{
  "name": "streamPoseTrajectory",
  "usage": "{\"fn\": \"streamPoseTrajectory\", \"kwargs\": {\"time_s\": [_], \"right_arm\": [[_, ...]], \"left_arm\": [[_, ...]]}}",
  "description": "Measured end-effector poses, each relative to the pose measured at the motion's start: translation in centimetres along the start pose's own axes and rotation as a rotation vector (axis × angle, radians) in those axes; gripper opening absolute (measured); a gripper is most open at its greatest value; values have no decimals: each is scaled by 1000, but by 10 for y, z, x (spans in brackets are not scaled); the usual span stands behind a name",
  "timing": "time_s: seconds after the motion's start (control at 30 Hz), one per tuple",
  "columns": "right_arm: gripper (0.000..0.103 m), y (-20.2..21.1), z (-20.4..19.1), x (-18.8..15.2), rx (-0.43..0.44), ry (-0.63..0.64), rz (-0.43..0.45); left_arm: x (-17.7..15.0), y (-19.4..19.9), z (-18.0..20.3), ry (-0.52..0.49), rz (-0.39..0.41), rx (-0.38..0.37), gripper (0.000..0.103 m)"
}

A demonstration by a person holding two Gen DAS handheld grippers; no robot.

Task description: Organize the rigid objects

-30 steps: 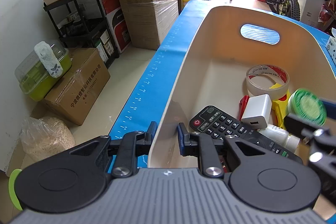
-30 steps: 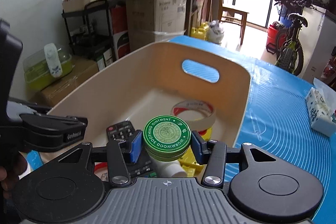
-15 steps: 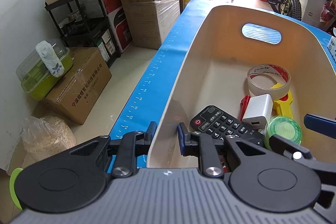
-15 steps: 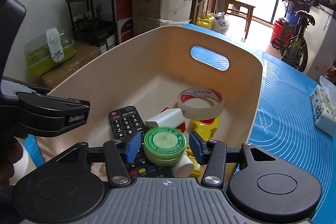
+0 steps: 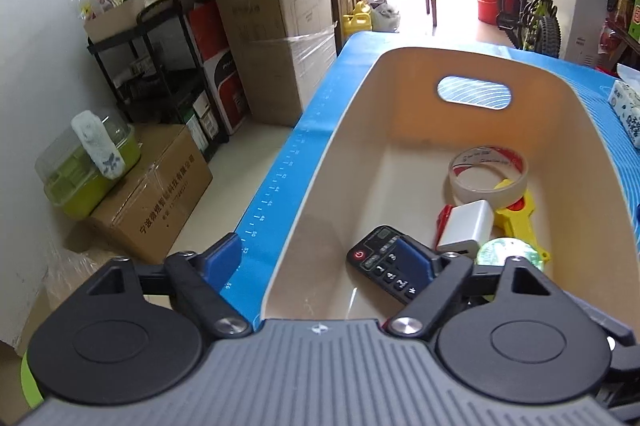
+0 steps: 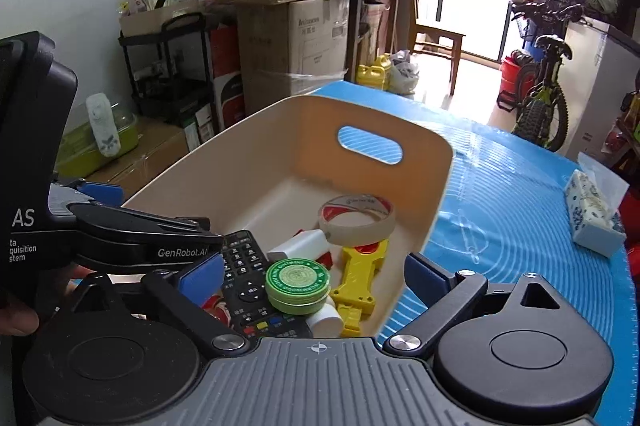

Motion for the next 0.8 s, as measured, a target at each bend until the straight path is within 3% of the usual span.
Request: {"fn": "streamPoseTrajectory", "kwargs": {"time_s": [0.8], "right_arm": [[100,132,56,8,-161,-100,123]], "left_arm": [[20,115,29,15,113,-84,87]]}}
Point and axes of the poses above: each gripper's, at about its wrist camera, not at the fingertips, and y roughly against the way its jaws point, z to its right, x to its top, the point moved 7 cm from there along -y, roughly the way its jaws point, and after that the axes turned 14 degrees about z, right-handed, at the moved point
